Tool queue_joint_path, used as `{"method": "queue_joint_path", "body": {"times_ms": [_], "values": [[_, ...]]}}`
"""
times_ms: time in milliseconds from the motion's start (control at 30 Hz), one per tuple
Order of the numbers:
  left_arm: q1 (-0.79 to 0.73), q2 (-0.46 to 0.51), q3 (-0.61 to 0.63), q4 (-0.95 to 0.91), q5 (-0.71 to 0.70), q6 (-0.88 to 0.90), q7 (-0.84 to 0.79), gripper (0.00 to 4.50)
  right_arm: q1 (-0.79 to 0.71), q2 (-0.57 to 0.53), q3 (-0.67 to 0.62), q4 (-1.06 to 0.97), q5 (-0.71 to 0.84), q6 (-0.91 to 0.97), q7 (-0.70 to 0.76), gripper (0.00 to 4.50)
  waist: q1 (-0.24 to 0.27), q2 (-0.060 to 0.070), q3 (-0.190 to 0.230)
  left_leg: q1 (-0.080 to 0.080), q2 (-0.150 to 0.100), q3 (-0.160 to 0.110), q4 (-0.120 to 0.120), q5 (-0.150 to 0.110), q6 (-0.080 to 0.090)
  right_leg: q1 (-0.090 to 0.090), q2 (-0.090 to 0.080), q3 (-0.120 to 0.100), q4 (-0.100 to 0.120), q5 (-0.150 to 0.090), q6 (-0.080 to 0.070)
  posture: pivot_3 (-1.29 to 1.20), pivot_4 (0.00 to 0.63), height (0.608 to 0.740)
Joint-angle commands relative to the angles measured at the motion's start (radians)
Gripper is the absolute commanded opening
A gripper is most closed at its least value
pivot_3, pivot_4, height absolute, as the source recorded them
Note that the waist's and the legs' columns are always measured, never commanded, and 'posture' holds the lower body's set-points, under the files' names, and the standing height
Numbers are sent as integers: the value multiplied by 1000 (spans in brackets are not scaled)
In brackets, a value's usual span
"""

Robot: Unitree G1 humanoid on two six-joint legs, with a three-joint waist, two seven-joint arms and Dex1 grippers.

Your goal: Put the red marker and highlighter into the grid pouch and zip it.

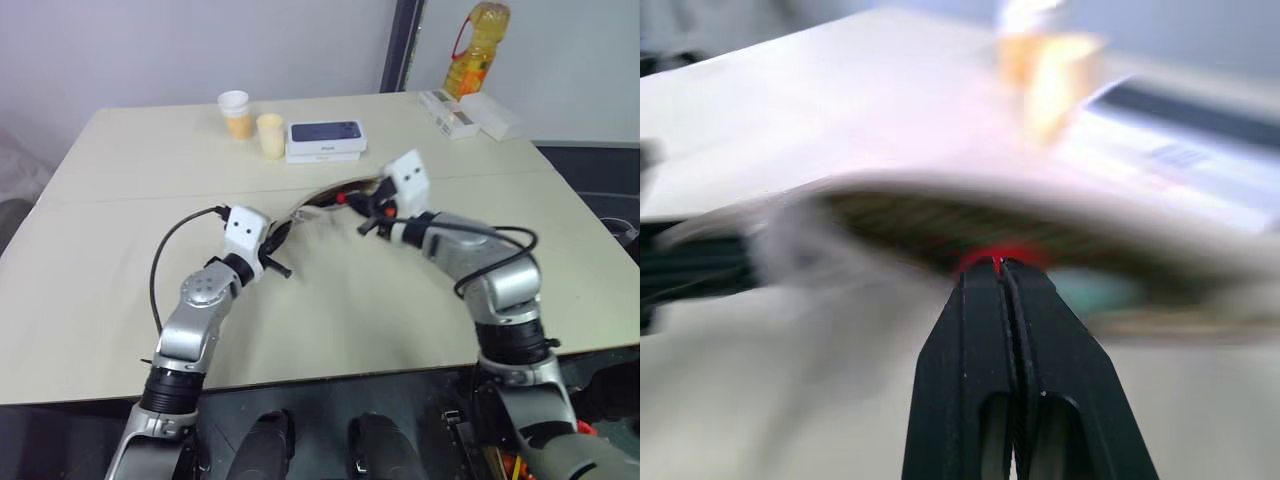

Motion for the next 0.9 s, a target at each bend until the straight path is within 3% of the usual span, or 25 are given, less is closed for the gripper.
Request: {"method": "queue_joint_path", "body": {"times_ms": [33,167,300,400,600,900], "values": [[4,34,4,-1,28,-77,-23,0,-29,-44,-40,4,-7,-22,-1,55,0,0,0,0,0,0,0,0,0,0,0,0,0,0,0,0,150,740],[21,54,17,12,28,-97,-33,0,-29,-90,-55,19,0,-24,9,55,0,0,0,0,0,0,0,0,0,0,0,0,0,0,0,0,150,740],[24,28,41,2,-9,-72,-23,0,29,-106,11,-61,44,0,89,55,-1,0,0,0,0,0,0,0,0,0,0,0,0,0,0,0,150,740],[13,-19,74,-16,-66,-22,3,0,83,-45,69,-162,129,59,128,835,-3,0,0,0,0,0,0,0,0,0,0,0,-1,0,0,0,150,740],[-24,-93,87,-48,-130,75,44,0,110,85,162,-152,91,77,16,3830,2,0,0,-1,0,0,1,0,0,0,0,0,0,0,0,0,150,740],[-40,-163,104,-78,-237,191,64,0,101,178,192,-78,30,17,-74,3830,-2,0,0,-1,0,0,1,0,0,0,0,0,0,0,1,0,150,740]]}}
